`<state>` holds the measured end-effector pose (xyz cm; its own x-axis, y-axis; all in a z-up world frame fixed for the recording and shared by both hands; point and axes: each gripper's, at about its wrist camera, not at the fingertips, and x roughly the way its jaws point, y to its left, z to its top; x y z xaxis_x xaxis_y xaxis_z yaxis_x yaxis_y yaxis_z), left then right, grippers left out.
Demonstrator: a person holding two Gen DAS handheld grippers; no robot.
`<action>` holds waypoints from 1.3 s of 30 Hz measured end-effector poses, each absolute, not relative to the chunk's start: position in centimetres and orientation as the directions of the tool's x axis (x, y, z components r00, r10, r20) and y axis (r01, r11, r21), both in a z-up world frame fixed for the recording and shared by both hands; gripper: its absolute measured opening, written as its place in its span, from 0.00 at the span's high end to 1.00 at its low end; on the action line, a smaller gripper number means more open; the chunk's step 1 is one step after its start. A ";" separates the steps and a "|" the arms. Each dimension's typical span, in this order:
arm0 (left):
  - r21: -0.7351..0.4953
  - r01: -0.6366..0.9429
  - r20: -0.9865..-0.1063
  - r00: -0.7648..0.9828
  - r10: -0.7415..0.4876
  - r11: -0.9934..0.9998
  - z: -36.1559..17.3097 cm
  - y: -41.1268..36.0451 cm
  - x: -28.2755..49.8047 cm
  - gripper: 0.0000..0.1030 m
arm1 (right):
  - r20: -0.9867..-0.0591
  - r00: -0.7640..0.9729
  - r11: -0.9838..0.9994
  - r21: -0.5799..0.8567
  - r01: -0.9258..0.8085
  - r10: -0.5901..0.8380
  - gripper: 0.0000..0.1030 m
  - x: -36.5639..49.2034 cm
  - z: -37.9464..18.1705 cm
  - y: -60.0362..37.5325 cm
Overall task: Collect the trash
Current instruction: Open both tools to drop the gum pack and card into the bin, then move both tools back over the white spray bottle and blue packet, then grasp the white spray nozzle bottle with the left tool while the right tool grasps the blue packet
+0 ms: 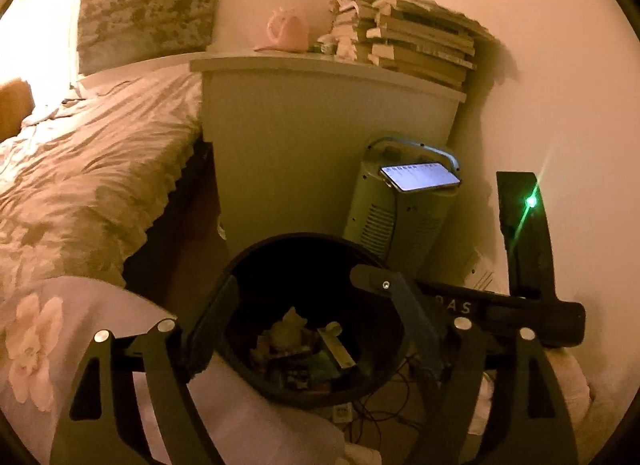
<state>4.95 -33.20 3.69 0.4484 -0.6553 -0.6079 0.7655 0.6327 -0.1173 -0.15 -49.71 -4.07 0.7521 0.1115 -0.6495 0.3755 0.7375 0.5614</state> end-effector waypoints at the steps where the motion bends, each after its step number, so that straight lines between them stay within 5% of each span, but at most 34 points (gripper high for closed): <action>1: -0.118 0.761 -0.605 0.454 -0.653 0.638 3.8 -32.6 4.8 0.23 | -0.649 0.752 0.741 0.561 0.370 0.116 0.27 -0.1 -3.9 -49.7; 14: -0.131 0.607 -0.609 0.575 -0.547 0.784 3.2 -19.6 4.5 0.22 | -0.638 0.734 0.828 0.526 0.194 0.233 0.27 1.0 -1.3 -40.9; 24: -0.137 0.427 -0.743 0.552 -0.378 0.894 -3.6 -7.7 6.2 0.23 | -0.696 0.601 0.885 0.463 -0.041 0.392 0.28 3.0 -2.6 -29.8; 33: -0.127 0.441 -0.782 0.506 -0.363 0.889 -6.1 -7.4 6.6 0.43 | -0.753 0.486 0.890 0.433 -0.142 0.444 0.39 5.0 -4.5 -22.6; 39: -0.160 0.435 -0.777 0.497 -0.385 0.886 -6.5 -7.0 7.0 0.46 | -0.773 0.452 0.893 0.419 -0.161 0.445 0.59 6.5 -5.5 -20.5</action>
<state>6.96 -7.04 -6.54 0.4974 -0.3849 -0.7774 0.4349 0.8861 -0.1605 6.54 -20.50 -5.52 0.4519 0.4446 -0.7734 -0.1612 0.8934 0.4193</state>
